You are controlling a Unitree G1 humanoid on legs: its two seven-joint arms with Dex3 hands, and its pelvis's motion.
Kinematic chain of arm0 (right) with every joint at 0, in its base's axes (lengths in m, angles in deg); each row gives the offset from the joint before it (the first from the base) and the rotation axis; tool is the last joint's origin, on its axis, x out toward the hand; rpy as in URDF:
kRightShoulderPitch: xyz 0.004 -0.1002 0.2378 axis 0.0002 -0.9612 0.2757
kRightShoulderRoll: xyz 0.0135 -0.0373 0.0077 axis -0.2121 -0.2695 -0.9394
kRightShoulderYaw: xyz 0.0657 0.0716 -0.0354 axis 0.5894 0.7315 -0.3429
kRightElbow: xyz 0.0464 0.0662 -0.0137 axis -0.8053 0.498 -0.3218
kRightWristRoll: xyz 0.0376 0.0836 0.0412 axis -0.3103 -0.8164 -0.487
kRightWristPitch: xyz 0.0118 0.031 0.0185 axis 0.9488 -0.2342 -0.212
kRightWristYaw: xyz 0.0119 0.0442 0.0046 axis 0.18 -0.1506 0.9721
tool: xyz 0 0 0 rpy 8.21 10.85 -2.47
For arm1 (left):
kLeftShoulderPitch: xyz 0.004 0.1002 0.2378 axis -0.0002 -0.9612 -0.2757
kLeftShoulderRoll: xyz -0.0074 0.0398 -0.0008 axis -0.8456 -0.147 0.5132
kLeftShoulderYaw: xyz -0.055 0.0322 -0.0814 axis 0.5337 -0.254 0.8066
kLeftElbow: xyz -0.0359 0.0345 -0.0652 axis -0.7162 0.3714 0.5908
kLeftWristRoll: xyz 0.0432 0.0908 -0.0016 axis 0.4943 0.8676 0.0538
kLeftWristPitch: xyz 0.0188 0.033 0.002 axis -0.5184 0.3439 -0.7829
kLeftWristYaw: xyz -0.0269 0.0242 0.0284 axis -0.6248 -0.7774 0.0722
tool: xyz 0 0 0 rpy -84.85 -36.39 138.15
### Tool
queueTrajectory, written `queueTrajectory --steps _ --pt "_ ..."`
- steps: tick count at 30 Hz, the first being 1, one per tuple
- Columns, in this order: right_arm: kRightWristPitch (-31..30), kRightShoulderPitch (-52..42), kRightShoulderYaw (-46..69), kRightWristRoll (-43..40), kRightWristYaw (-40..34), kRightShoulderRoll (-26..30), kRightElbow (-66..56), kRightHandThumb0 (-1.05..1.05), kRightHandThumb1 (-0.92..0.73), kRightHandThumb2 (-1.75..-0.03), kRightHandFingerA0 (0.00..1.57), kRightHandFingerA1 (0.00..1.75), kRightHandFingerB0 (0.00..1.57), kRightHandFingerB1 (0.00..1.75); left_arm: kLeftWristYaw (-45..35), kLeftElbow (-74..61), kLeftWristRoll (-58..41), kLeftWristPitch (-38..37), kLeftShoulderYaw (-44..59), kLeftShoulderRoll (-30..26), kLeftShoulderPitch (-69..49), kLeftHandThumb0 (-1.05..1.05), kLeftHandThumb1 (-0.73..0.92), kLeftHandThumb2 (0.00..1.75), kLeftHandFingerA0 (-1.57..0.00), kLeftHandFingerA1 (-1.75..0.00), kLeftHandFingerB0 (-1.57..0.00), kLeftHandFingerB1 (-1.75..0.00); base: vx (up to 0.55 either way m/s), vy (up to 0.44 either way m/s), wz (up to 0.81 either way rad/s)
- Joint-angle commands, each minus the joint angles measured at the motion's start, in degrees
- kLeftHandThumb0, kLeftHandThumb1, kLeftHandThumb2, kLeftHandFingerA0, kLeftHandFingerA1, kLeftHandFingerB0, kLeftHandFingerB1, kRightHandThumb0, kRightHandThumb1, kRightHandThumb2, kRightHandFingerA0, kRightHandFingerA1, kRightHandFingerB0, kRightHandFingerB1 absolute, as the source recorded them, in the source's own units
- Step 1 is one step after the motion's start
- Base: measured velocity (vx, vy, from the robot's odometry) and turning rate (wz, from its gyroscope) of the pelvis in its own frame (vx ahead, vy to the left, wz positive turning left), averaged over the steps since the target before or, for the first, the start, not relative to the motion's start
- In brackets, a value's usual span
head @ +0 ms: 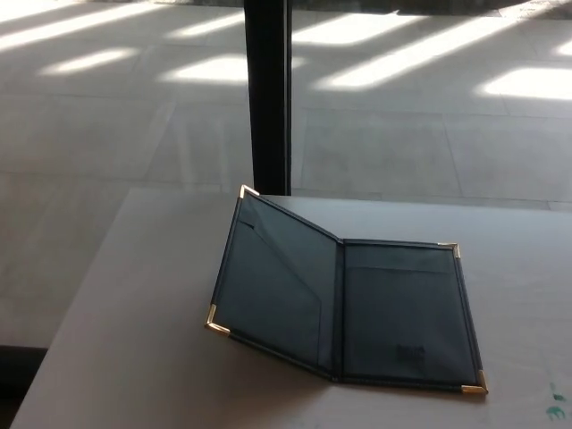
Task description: The robot uses its left hand to push the cover of the diary kept in the middle of the desk to close it
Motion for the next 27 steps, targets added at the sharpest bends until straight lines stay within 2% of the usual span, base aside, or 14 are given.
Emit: queueTrajectory --steps 1,6,8,9,11,12,14,15,17,19,22,23,25,27 --pt "-3.3 -0.9 16.8 -19.5 4.5 2.7 -4.0 -0.71 -0.89 -0.66 0.60 0.77 0.43 0.48 7.4 -12.4 -17.6 14.9 14.5 2.7 1.6 -0.90 0.92 0.75 -0.61 -0.54 -0.48 -0.50 0.00 0.000 0.00" --pt "-3.6 -0.1 19.1 -19.0 4.8 2.5 -2.8 -0.70 -0.88 -0.66 0.60 0.80 0.45 0.49 9.3 -12.4 -15.6 15.9 16.5 2.8 3.4 -0.91 0.92 0.75 -0.59 -0.57 -0.48 -0.51 0.00 0.000 0.00" --pt "-3.8 -0.5 19.9 -19.6 6.8 2.1 -3.1 -0.69 -0.88 -0.66 0.51 0.77 0.41 0.49 12.7 -12.0 -14.0 16.0 18.0 2.7 5.3 -0.90 0.92 0.76 -0.51 -0.56 -0.41 -0.51 0.00 0.000 0.00" --pt "-3.9 -0.5 19.9 -19.2 6.3 2.0 -3.1 -0.69 -0.89 -0.66 0.57 0.75 0.43 0.48 16.4 -12.1 -12.6 16.1 19.1 2.8 6.7 -0.89 0.92 0.74 -0.60 -0.54 -0.45 -0.48 0.00 0.000 0.00" --pt "-4.8 -0.3 20.4 -19.3 6.1 2.1 -3.2 -0.69 -0.88 -0.66 0.56 0.75 0.43 0.48 17.5 -12.5 -12.0 15.3 20.1 3.1 7.4 -0.90 0.92 0.73 -0.54 -0.55 -0.41 -0.48 0.00 0.000 0.00" --pt "-5.2 -0.3 20.6 -19.3 5.4 1.8 -3.8 -0.69 -0.87 -0.65 0.56 0.78 0.44 0.48 17.1 -12.3 -11.9 14.8 20.4 2.6 7.9 -0.90 0.72 1.12 -0.50 -0.64 -0.41 -0.58 0.00 0.000 0.00" --pt "-4.6 0.4 21.0 -19.4 6.0 2.3 -2.3 -0.68 -0.88 -0.66 0.51 0.77 0.43 0.51 17.8 -13.9 -12.3 16.9 20.7 2.0 10.3 -0.91 0.71 1.15 -0.49 -0.59 -0.38 -0.54 0.00 0.000 0.00" --pt "-5.2 0.0 21.2 -19.5 5.8 2.0 -3.3 -0.69 -0.87 -0.65 0.55 0.76 0.46 0.50 18.8 -15.1 -9.7 18.1 18.7 1.0 13.1 -0.93 0.92 0.74 -0.54 -0.48 -0.45 -0.46 0.00 0.000 0.00" --pt "-5.4 -0.3 21.2 -19.4 5.8 1.6 -4.3 -0.69 -0.87 -0.66 0.51 0.76 0.44 0.51 18.9 -16.4 -8.7 18.6 17.3 0.9 15.2 -0.93 0.92 0.73 -0.52 -0.48 -0.46 -0.46 0.00 0.000 0.00" --pt "-5.4 -0.4 20.9 -19.1 5.1 1.6 -4.9 -0.69 -0.87 -0.65 0.60 0.81 0.47 0.52 18.8 -18.6 -8.0 19.8 15.0 1.4 17.6 -0.91 0.92 0.72 -0.54 -0.49 -0.48 -0.47 0.00 0.000 0.00" --pt "-5.0 -0.5 20.1 -18.4 5.1 2.2 -4.4 -0.69 -0.89 -0.67 0.61 0.78 0.44 0.49 19.1 -20.0 -9.1 21.7 12.2 2.9 23.4 -0.85 0.92 0.75 -0.58 -0.47 -0.43 -0.43 0.00 0.000 0.00" --pt "-5.1 -0.7 19.7 -18.3 5.1 2.3 -4.6 -0.70 -0.89 -0.67 0.61 0.76 0.45 0.49 19.3 -20.2 -10.2 22.6 11.5 3.7 25.9 -0.82 0.92 0.73 -0.51 -0.45 -0.43 -0.44 0.00 0.000 0.00" --pt "-5.6 -0.8 19.5 -18.5 5.0 2.4 -4.9 -0.70 -0.89 -0.67 0.61 0.76 0.45 0.49 19.1 -20.6 -11.5 23.6 11.9 4.4 26.9 -0.82 0.92 0.73 -0.51 -0.45 -0.43 -0.44 0.00 0.000 0.00" --pt "-5.9 -1.1 19.9 -19.2 4.7 2.0 -5.7 -0.69 -0.88 -0.66 0.61 0.77 0.47 0.52 18.5 -21.9 -12.4 25.1 9.2 6.4 29.6 -0.85 0.92 0.83 -0.48 -0.49 -0.38 -0.44 0.00 0.000 0.00"
